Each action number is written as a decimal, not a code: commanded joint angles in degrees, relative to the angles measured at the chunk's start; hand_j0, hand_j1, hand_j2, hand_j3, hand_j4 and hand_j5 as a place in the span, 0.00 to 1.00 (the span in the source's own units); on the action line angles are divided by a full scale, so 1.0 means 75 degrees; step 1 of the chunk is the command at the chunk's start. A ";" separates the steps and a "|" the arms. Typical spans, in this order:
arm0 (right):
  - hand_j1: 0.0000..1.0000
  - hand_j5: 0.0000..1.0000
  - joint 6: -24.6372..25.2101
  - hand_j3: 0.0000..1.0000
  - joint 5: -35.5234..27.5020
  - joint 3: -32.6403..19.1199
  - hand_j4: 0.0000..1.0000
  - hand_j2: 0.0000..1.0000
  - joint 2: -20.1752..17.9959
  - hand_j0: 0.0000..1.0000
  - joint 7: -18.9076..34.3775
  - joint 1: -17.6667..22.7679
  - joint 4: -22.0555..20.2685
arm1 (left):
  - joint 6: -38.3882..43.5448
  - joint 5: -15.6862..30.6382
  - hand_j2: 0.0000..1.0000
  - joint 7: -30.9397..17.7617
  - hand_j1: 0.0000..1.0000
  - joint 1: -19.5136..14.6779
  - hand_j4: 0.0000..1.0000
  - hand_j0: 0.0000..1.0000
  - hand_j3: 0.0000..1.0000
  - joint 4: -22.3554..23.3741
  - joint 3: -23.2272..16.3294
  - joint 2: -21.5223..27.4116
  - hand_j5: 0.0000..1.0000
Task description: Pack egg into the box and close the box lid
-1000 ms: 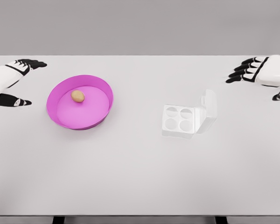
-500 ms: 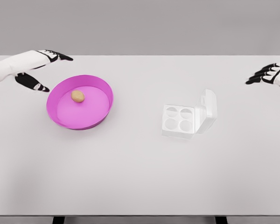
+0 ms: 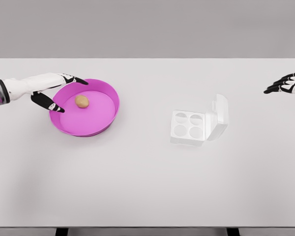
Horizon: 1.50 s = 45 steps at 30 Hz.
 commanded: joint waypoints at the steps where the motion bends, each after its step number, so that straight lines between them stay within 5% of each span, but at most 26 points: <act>1: 1.00 1.00 0.0020 1.00 -0.0037 -0.0001 1.00 1.00 -0.0012 1.00 -0.0003 0.0000 0.0054 | 0.0021 0.0033 0.90 0.0003 0.90 -0.0012 0.90 0.90 0.90 0.0011 -0.0015 -0.0028 0.90; 45: 1.00 1.00 0.0020 1.00 -0.0025 -0.0059 1.00 1.00 0.0363 1.00 -0.0003 0.1195 0.0031 | 0.0021 -0.0506 0.88 0.0003 0.88 -0.0773 0.88 0.88 0.88 0.0890 -0.0788 -0.0520 0.88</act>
